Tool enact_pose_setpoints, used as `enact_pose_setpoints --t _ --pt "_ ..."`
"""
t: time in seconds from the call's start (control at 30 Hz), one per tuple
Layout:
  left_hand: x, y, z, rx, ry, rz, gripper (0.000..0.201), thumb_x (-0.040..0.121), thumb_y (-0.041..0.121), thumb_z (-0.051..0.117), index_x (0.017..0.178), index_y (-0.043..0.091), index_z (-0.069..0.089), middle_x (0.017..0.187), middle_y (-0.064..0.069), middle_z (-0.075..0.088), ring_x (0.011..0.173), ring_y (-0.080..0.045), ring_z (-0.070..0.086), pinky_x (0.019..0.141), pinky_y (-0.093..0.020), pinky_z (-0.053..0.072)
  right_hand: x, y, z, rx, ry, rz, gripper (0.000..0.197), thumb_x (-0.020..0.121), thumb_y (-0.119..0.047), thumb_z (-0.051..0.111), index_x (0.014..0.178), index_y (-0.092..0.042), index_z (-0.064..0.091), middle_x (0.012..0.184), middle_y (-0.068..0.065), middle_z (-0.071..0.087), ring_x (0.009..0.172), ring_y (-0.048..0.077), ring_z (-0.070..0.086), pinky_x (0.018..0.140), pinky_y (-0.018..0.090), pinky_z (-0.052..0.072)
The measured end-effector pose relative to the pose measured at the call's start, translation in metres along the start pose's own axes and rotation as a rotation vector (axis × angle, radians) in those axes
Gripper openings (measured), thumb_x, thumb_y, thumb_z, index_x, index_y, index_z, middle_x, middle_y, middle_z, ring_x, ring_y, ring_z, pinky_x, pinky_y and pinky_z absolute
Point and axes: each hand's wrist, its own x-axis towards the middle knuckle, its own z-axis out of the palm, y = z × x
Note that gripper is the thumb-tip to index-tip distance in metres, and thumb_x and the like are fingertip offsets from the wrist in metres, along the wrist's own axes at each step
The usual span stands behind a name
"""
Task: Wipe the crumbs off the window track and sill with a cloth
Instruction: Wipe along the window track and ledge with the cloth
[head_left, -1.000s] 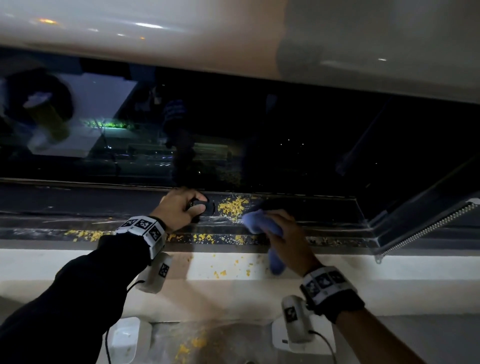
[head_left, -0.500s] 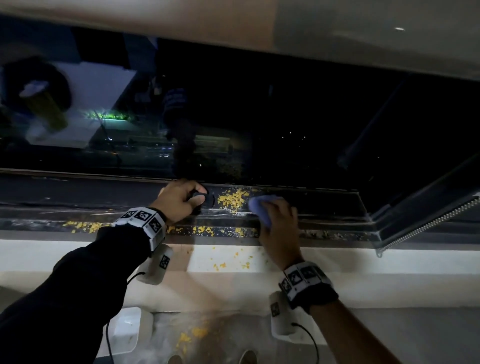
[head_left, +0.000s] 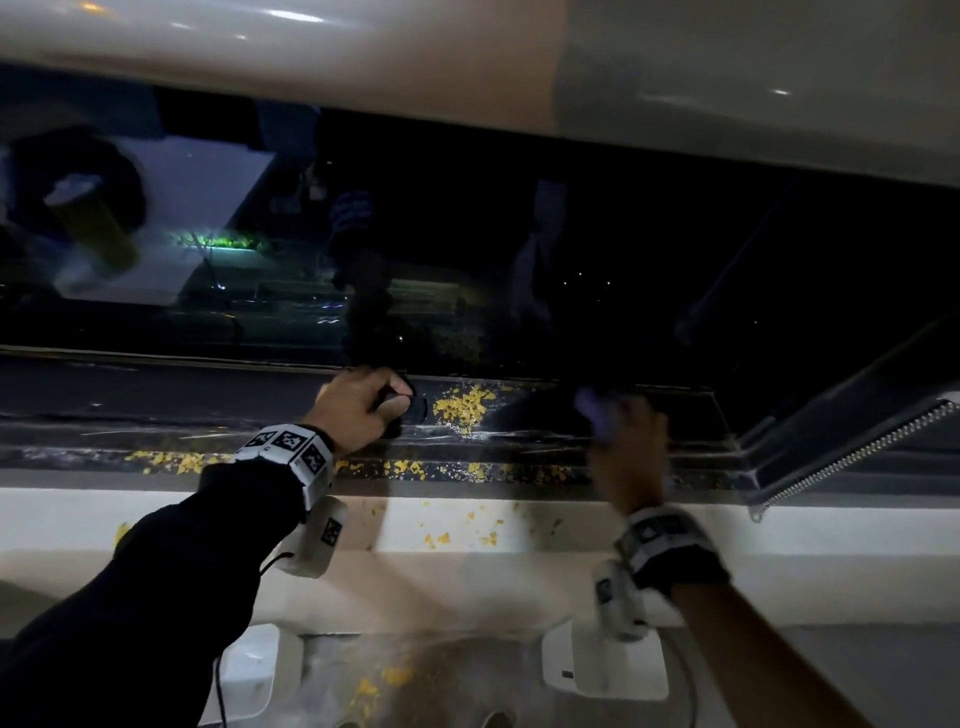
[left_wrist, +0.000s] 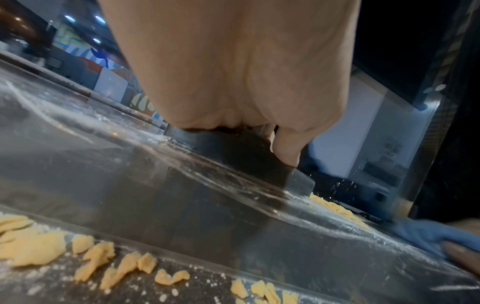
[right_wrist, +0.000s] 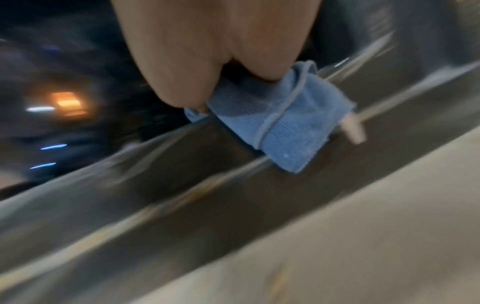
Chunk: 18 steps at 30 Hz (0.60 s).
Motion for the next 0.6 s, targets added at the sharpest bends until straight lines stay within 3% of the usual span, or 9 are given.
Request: enact_pose_setpoints --t 0.07,0.13,0.17,0.2,0.27,0.33,0.4,0.5,0.6 --pt "0.0 0.0 0.0 -0.016 -0.01 0.005 0.014 0.083 0.051 0.049 0.093 0.045 0.056 0.106 0.011 0.064 0.103 -0.016 0.057 0.094 -0.044 0.044 -0.023 -0.051 0.002 0.209 0.046 -0.205 0.051 0.071 -0.014 0.044 0.118 -0.02 0.061 0.122 0.005 0.055 0.107 0.026 0.049 0.09 0.033 0.032" --pt "0.0 -0.002 -0.001 -0.02 -0.009 0.015 0.005 0.083 0.051 0.051 0.088 0.052 0.053 0.104 0.012 0.064 0.103 -0.015 0.057 0.094 -0.043 0.045 -0.032 -0.079 -0.008 0.458 -0.002 -0.424 0.041 0.076 -0.006 0.055 0.115 -0.014 0.064 0.116 0.005 0.057 0.105 0.018 0.048 0.091 0.025 0.031" --pt "0.0 -0.003 -0.001 -0.02 -0.009 0.014 0.005 0.082 0.053 0.05 0.087 0.055 0.052 0.104 0.012 0.064 0.102 -0.015 0.058 0.094 -0.042 0.045 -0.027 -0.076 -0.021 0.593 -0.036 -0.431 0.033 0.08 -0.008 0.056 0.111 -0.013 0.065 0.109 0.005 0.059 0.1 0.016 0.051 0.088 0.022 0.033" --pt "-0.001 -0.003 -0.002 -0.027 -0.006 0.011 0.005 0.081 0.054 0.05 0.086 0.055 0.052 0.104 0.013 0.064 0.102 -0.015 0.058 0.094 -0.042 0.046 -0.02 -0.063 -0.029 0.682 -0.069 -0.383 0.025 0.084 -0.012 0.055 0.105 -0.015 0.067 0.1 0.006 0.061 0.092 0.015 0.055 0.083 0.02 0.037" --pt "-0.001 -0.003 -0.001 -0.03 0.002 0.005 0.005 0.084 0.049 0.054 0.087 0.053 0.053 0.104 0.012 0.065 0.103 -0.015 0.058 0.094 -0.041 0.045 -0.002 -0.018 -0.044 0.509 0.063 -0.215 0.021 0.084 -0.016 0.049 0.093 -0.017 0.068 0.084 0.012 0.063 0.076 0.026 0.062 0.072 0.024 0.046" --pt "-0.001 -0.002 0.0 -0.012 0.01 -0.001 0.007 0.087 0.044 0.057 0.093 0.048 0.056 0.106 0.01 0.064 0.104 -0.016 0.057 0.094 -0.041 0.044 0.016 0.039 -0.047 0.316 0.19 0.08 0.035 0.07 -0.022 0.042 0.084 -0.004 0.068 0.085 0.024 0.064 0.081 0.042 0.061 0.079 0.042 0.047" --pt "0.0 -0.001 0.001 -0.008 0.015 -0.008 0.009 0.088 0.041 0.058 0.096 0.043 0.058 0.107 0.01 0.064 0.105 -0.016 0.056 0.095 -0.04 0.043 0.024 0.067 -0.044 0.104 0.129 0.302 0.048 0.058 -0.027 0.043 0.092 -0.002 0.066 0.1 0.026 0.062 0.098 0.043 0.055 0.092 0.049 0.038" --pt "0.0 0.001 0.002 -0.004 0.013 -0.009 0.009 0.088 0.039 0.059 0.097 0.04 0.06 0.106 0.011 0.064 0.104 -0.015 0.056 0.094 -0.038 0.043 0.025 0.048 -0.032 0.052 0.011 0.376 0.048 0.069 -0.025 0.057 0.117 -0.019 0.064 0.126 0.02 0.05 0.111 0.042 0.043 0.096 0.05 0.037" --pt "0.0 0.005 0.002 -0.024 0.027 -0.011 0.007 0.087 0.035 0.062 0.093 0.039 0.061 0.104 0.011 0.065 0.102 -0.015 0.058 0.094 -0.037 0.044 0.015 -0.003 -0.026 -0.018 0.008 0.25 0.045 0.079 -0.02 0.057 0.123 -0.027 0.058 0.132 0.018 0.043 0.112 0.041 0.041 0.088 0.048 0.043"
